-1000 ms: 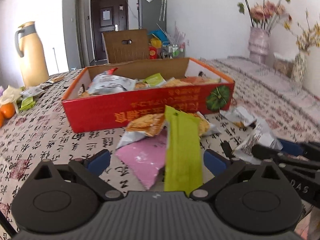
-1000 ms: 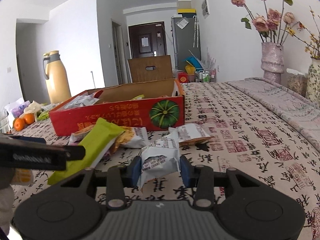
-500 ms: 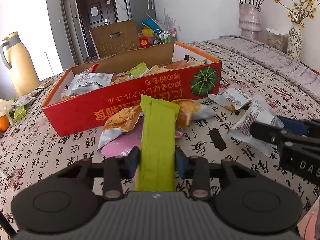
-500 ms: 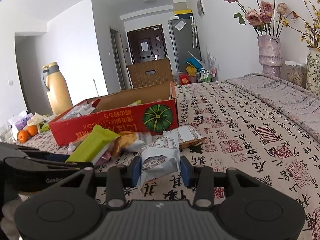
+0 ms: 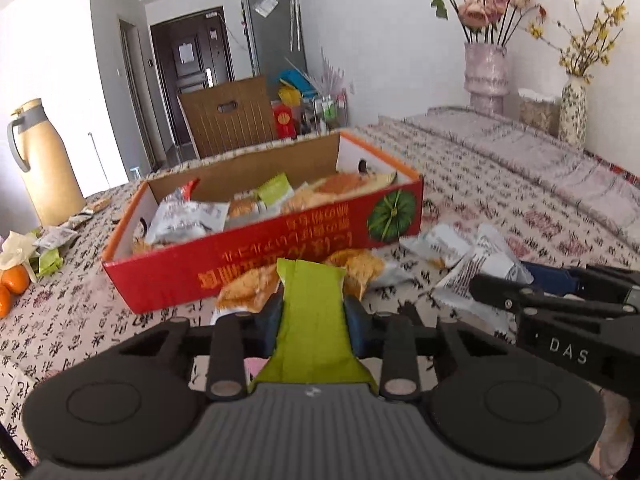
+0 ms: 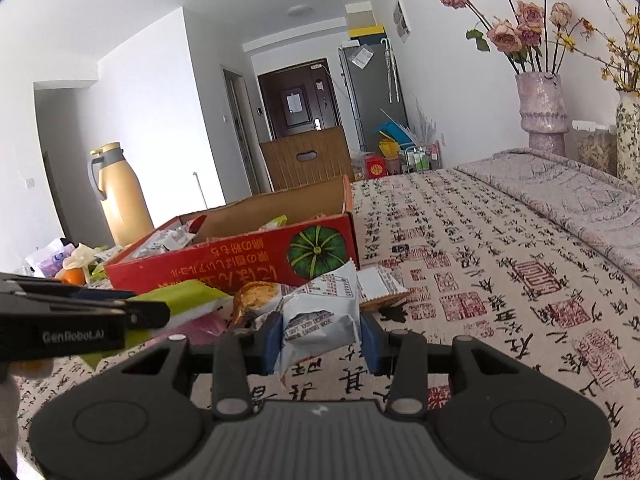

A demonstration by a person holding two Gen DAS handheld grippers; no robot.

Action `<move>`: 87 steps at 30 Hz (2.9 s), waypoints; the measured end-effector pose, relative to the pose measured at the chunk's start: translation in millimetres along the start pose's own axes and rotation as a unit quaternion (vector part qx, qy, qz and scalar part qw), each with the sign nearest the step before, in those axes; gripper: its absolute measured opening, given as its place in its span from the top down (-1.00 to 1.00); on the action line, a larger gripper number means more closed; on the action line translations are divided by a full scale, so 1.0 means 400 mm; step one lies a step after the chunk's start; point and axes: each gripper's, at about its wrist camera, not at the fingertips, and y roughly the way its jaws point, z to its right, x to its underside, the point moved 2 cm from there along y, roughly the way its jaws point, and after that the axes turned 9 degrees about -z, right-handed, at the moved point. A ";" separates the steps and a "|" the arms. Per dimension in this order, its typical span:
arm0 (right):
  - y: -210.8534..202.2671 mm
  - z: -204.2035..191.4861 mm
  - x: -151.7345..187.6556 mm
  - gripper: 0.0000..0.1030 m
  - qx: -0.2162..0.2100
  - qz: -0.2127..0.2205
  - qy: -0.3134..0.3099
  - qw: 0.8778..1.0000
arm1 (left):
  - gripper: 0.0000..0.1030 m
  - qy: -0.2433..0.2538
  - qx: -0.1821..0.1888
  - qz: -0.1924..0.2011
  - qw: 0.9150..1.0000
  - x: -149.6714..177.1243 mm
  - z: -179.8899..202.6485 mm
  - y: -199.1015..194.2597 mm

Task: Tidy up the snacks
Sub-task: 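Carry both packets into the box and open both tools, then move both tools from the box back over the remaining snacks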

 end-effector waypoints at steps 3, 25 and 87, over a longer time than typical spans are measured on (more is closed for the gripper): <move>-0.003 -0.004 -0.011 0.22 0.003 0.001 -0.005 1.000 | 0.34 -0.007 0.006 0.004 1.000 -0.001 -0.004 0.002; 0.017 -0.092 -0.134 0.22 0.032 0.030 -0.044 0.998 | 0.35 -0.054 0.038 0.092 0.994 -0.090 -0.090 -0.059; 0.373 -0.080 -0.336 -1.00 0.055 0.019 -0.018 0.998 | -1.00 -0.161 -0.063 0.090 0.981 -0.255 -0.267 0.239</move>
